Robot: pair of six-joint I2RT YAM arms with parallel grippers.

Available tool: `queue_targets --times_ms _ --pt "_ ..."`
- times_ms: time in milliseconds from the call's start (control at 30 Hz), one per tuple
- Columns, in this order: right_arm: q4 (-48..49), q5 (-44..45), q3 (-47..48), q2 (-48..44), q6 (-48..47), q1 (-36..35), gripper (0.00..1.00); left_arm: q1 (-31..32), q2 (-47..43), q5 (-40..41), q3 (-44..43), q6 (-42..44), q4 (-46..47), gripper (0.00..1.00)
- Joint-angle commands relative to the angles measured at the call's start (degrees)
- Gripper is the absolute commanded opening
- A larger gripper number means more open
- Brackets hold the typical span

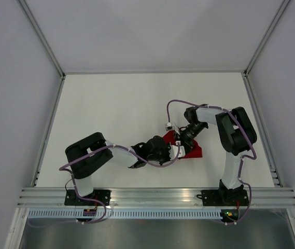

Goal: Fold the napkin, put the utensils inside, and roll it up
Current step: Roll the napkin with the utensil

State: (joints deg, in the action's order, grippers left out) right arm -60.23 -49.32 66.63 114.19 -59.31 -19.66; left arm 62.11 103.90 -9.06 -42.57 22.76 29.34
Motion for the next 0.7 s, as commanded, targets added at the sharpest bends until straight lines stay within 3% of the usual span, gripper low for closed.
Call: queue_targets --times_ms 0,67,367,667 --pt "8.54 5.11 -1.06 -3.09 -0.20 -0.56 0.43 -3.56 3.42 -11.56 -0.06 -11.05 -8.95 0.02" --pt "9.60 5.11 -0.98 -5.72 0.59 -0.29 0.49 -5.23 3.68 -13.87 -0.24 -12.74 -8.86 0.02" --pt "21.45 7.56 -5.10 -18.64 11.49 1.11 0.63 -10.24 6.05 -24.24 -1.02 -18.54 -9.04 0.02" --pt "31.83 9.59 -13.36 -32.35 16.95 4.45 0.65 -14.38 9.83 -32.42 -5.77 -23.89 -12.64 0.02"
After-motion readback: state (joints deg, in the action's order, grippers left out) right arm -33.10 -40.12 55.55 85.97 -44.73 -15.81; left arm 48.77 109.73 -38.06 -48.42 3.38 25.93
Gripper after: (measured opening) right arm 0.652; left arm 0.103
